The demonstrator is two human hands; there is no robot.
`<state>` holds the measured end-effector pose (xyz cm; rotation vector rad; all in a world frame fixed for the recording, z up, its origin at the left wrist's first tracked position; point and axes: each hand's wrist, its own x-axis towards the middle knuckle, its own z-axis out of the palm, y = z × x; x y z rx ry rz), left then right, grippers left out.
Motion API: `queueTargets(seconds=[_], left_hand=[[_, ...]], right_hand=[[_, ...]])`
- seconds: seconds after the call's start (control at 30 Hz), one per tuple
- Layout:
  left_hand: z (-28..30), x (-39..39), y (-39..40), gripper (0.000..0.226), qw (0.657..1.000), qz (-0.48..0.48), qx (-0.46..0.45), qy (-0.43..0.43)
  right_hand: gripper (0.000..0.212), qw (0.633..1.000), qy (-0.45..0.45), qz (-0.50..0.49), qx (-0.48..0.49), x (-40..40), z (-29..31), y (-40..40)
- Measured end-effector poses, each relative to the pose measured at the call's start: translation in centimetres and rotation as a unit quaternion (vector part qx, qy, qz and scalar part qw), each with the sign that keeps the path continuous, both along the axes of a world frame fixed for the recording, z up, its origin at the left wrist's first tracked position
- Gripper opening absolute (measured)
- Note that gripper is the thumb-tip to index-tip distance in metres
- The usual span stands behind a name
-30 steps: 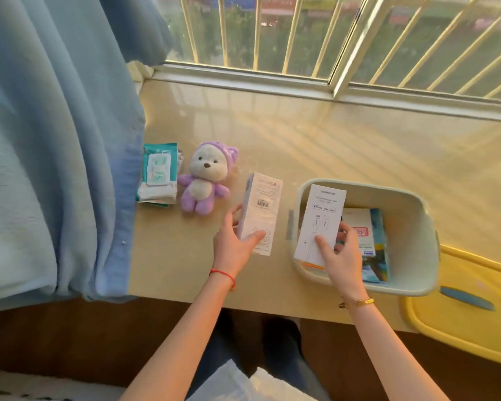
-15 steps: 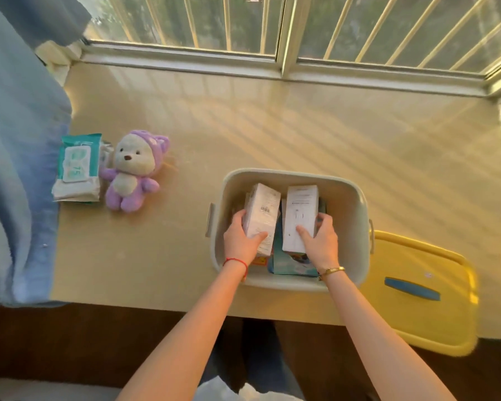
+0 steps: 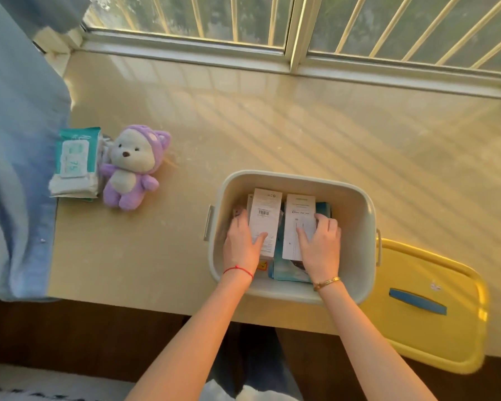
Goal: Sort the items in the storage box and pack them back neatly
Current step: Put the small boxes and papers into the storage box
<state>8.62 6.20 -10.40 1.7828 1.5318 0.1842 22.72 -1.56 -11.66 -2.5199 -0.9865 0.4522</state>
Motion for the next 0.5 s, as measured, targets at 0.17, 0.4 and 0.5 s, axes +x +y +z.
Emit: queueTargets(seconds=[0.17, 0.4, 0.5], left_hand=[[4.5, -3.3, 2.9, 0.041, 0.995, -0.020, 0.087, -0.038], [7.8, -15.2, 11.2, 0.022, 0.977, 0.079, 0.195, -0.045], [7.7, -22.1, 15.7, 0.021, 0.971, 0.126, 0.201, -0.018]], right_hand=[[0.035, 0.994, -0.023, 0.034, 0.104, -2.7, 3.9, 3.5], [0.028, 0.979, 0.034, 0.142, 0.140, -11.3, 6.6, 11.6], [0.028, 0.972, 0.055, 0.175, 0.148, -16.3, 6.7, 15.8]])
